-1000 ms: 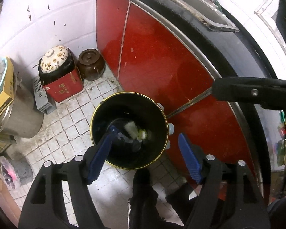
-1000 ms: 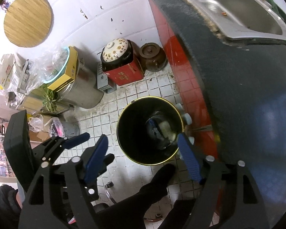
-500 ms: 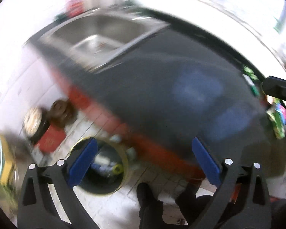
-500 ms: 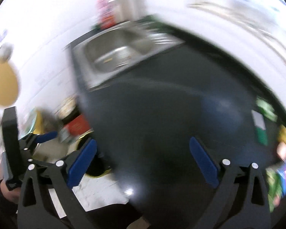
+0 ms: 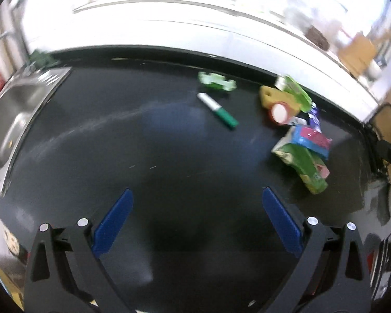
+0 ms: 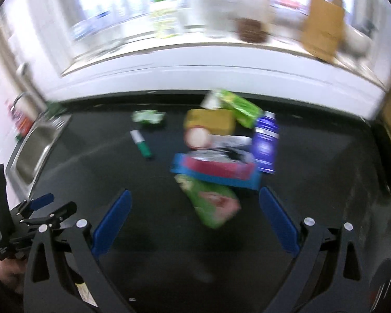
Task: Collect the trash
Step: 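Return both tools to the countertop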
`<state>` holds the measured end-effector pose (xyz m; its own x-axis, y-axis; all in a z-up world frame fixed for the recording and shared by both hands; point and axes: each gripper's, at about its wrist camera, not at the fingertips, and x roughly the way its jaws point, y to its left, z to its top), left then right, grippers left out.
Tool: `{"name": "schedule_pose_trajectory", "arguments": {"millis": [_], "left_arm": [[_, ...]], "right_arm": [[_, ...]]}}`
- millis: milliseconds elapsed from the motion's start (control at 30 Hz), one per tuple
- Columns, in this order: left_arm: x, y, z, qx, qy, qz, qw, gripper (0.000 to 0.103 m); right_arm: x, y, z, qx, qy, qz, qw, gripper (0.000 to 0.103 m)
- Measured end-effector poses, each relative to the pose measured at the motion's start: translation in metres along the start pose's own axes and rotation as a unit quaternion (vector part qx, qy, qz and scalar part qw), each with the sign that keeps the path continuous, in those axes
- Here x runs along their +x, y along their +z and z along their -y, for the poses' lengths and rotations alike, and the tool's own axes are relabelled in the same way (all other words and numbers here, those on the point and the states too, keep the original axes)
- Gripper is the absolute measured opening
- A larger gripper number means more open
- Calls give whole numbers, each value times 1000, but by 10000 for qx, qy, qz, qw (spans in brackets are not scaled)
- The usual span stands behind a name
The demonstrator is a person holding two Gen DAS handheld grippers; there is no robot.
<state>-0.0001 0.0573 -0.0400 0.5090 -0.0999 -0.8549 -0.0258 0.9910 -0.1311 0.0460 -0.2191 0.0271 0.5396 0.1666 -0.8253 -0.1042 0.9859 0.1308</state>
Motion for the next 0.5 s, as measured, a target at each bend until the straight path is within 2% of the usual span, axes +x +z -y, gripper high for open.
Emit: {"name": "schedule_pose_trajectory", "arguments": {"millis": [133, 500], "left_arm": [[11, 7, 27, 165, 37, -75, 9998, 96], [57, 45, 44, -97, 338, -292, 9990, 96]], "right_arm": [[1, -3, 37, 269, -100, -41, 9996, 95], [27, 14, 67, 377, -93, -146, 9991, 95]]}}
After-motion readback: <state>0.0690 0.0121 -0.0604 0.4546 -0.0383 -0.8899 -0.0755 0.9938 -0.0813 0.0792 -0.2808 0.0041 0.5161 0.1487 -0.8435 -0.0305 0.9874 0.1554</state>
